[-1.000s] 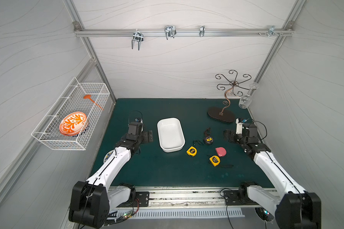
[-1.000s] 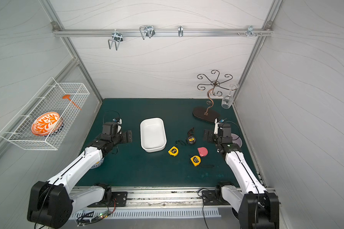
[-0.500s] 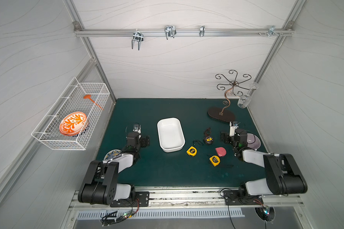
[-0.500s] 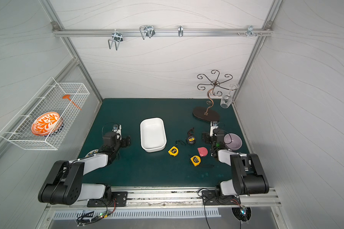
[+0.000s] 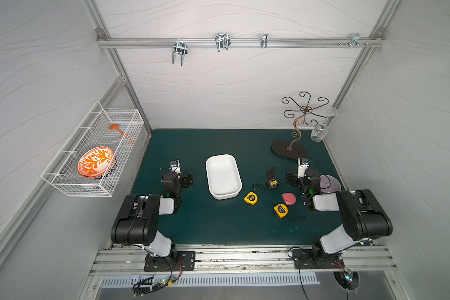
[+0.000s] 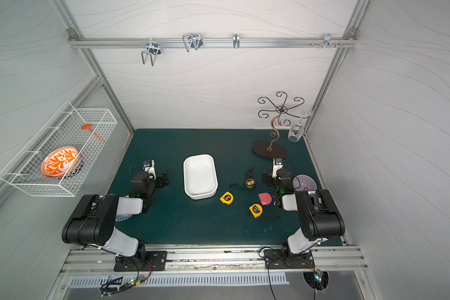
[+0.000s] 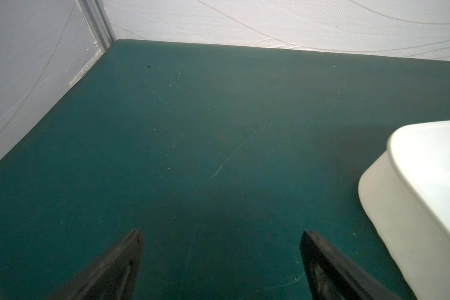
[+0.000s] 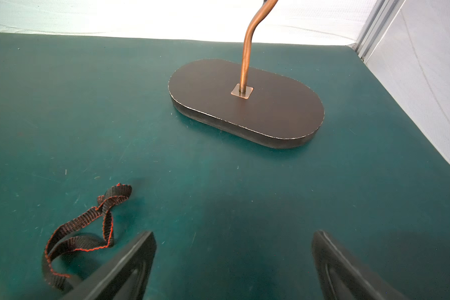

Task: Take the tape measure out of the storage box
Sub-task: Reset both arms

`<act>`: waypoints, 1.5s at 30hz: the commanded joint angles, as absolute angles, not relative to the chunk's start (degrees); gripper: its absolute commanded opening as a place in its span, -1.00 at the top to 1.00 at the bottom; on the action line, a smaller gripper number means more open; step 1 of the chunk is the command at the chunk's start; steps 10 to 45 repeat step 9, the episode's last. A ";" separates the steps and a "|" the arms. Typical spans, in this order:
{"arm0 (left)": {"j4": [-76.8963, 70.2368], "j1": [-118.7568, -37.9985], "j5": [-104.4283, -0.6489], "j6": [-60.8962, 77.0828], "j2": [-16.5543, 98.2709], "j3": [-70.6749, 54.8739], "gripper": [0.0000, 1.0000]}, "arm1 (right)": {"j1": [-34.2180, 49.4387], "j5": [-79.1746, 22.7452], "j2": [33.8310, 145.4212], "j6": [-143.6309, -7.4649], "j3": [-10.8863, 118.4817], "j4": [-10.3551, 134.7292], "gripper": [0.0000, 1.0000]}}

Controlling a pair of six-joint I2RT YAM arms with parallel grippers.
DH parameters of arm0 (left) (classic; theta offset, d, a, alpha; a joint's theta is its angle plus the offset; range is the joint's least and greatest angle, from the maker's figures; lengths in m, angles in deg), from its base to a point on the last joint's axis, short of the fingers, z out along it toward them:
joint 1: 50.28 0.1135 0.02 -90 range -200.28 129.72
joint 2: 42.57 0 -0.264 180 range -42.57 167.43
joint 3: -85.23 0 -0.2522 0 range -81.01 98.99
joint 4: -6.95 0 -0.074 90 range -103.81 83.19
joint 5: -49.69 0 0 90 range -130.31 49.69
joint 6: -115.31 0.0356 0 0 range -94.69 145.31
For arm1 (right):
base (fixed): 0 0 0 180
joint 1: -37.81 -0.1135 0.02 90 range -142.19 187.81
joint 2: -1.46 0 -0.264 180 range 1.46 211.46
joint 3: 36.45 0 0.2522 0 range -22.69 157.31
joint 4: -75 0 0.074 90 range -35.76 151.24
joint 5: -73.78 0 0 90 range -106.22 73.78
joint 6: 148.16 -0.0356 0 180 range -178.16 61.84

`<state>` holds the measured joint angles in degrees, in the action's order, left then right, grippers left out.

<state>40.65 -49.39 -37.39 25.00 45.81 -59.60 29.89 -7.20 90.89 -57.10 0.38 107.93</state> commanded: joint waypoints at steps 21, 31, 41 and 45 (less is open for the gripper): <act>41.53 -48.97 -38.20 24.61 46.18 -57.11 -0.98 | 29.67 -5.63 91.06 -57.50 1.04 109.23 -0.98; 41.53 -48.97 -38.20 24.61 46.18 -57.11 -0.98 | 29.67 -5.63 91.06 -57.50 1.04 109.23 -0.98; 41.53 -48.97 -38.20 24.61 46.18 -57.11 -0.98 | 29.67 -5.63 91.06 -57.50 1.04 109.23 -0.98; 41.53 -48.97 -38.20 24.61 46.18 -57.11 -0.98 | 29.67 -5.63 91.06 -57.50 1.04 109.23 -0.98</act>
